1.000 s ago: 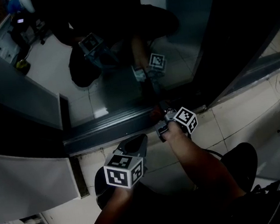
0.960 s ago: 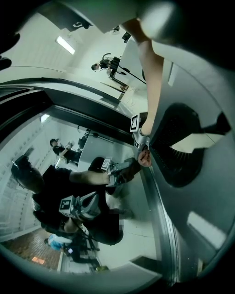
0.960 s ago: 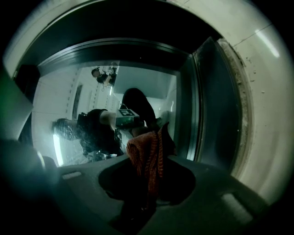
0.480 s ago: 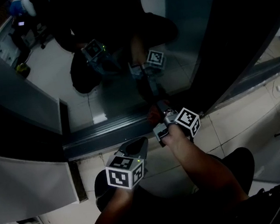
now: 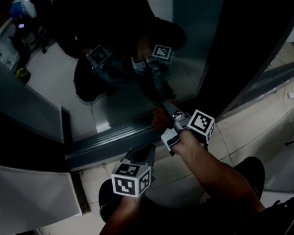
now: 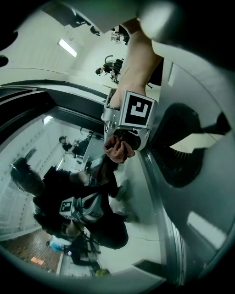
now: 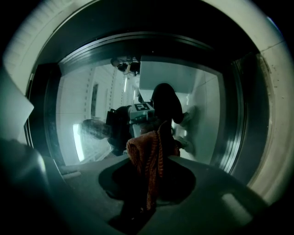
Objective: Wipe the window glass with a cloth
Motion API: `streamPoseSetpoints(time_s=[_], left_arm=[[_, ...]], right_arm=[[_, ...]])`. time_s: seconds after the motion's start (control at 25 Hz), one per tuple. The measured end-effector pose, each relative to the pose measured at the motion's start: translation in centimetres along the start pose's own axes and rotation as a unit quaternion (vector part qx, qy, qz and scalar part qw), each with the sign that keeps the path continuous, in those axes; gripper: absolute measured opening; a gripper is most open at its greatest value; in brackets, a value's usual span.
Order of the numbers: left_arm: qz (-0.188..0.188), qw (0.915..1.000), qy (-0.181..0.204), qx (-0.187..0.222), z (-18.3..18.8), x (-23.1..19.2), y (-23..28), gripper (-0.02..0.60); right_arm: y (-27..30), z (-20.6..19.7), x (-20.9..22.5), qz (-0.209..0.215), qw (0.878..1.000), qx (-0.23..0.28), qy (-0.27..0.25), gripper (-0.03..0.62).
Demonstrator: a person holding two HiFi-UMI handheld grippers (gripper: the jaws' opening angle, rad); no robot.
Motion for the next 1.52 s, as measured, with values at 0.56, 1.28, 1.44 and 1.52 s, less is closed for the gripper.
streamPoseSetpoints(time_s=[0.56,1.28,1.44,1.52], left_arm=[[-0.007,0.9999,0.003,0.015,1.1,0.4,0.4,0.017],[-0.01,0.9996,0.005,0.027,1.5,0.0,-0.3,0.017],[-0.015,0.9996,0.005,0.023,1.4,0.0,-0.1,0.017],[-0.016,0.9995,0.006,0.025,1.6,0.0,-0.1,0.017]], right_arm=[[-1.4,0.7,-8.7,0.06,0.997,-0.015,-0.036,0.069],[-2.4,1.3,-15.0,0.089,0.993,-0.022,-0.073,0.071],[-2.8,1.6,-16.3,0.103,0.992,-0.023,-0.072,0.071],[-2.9,1.7,-17.2,0.113,0.991,-0.021,-0.074,0.071]])
Point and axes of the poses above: the fingertips, and each gripper's own axes: y forward along the fingers, x to its right, z out of its top, the point moved 10 cm from there along -y, backward along the fingers, and after that the axes turned 8 degrees about -z, right-handed, at the moved point
